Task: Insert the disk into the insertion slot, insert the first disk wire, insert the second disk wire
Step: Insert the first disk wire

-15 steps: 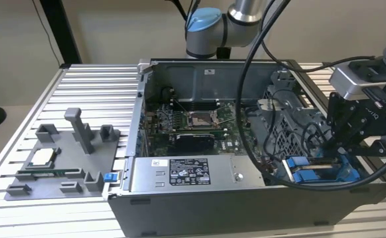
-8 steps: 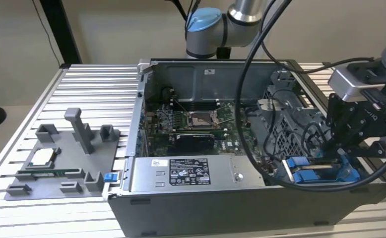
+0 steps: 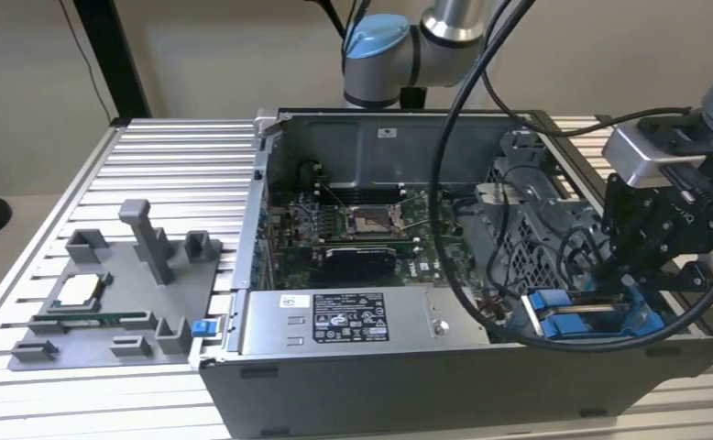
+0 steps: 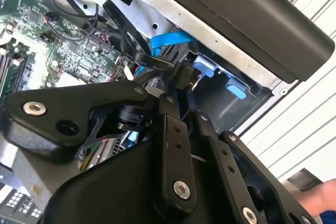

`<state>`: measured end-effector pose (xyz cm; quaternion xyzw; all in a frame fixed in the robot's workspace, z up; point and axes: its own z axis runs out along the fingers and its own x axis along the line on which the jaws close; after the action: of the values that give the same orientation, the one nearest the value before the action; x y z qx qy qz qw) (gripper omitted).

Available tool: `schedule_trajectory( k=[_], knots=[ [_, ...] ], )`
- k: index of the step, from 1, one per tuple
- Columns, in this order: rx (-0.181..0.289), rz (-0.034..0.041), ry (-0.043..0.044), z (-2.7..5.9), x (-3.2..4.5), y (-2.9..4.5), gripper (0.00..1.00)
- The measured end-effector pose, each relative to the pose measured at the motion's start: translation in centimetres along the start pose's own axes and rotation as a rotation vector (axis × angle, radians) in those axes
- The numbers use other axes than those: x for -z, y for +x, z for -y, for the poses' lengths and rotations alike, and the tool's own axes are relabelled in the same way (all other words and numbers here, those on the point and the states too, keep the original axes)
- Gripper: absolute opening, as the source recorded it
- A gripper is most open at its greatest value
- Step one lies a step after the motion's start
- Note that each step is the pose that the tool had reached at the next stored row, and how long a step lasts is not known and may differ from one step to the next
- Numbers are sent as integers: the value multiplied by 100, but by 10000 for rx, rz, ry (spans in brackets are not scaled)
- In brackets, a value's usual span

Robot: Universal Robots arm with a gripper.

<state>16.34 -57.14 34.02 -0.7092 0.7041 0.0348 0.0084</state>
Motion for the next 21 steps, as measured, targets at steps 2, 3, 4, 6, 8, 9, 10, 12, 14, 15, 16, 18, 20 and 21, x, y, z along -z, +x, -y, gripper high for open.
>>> schedule_trajectory(
  k=[2, 3, 4, 6, 8, 9, 10, 12, 14, 15, 16, 18, 20, 21],
  knots=[
    [-86, 2, 6, -2, 37, -2, 0],
    [-132, 5, 9, -2, 53, -3, 0],
    [-197, 8, 12, -2, 61, -3, 0],
    [-347, -28, 32, -3, 59, -4, 0],
    [-506, -88, 65, -5, 56, -2, 0],
    [-541, -95, 74, -6, 53, -2, 0],
    [-543, -98, 75, -9, 54, -2, 0],
    [-545, -100, 87, -21, 46, -5, 0],
    [-548, -96, 107, -29, 36, -9, 0],
    [-550, -96, 118, -29, 33, -9, 0],
    [-554, -97, 130, -29, 31, -9, 0],
    [-559, -96, 166, -30, 23, -9, 0],
    [-556, -96, 209, -29, 14, -10, 0],
    [-555, -94, 226, -29, 9, -10, 0]
  ],
)
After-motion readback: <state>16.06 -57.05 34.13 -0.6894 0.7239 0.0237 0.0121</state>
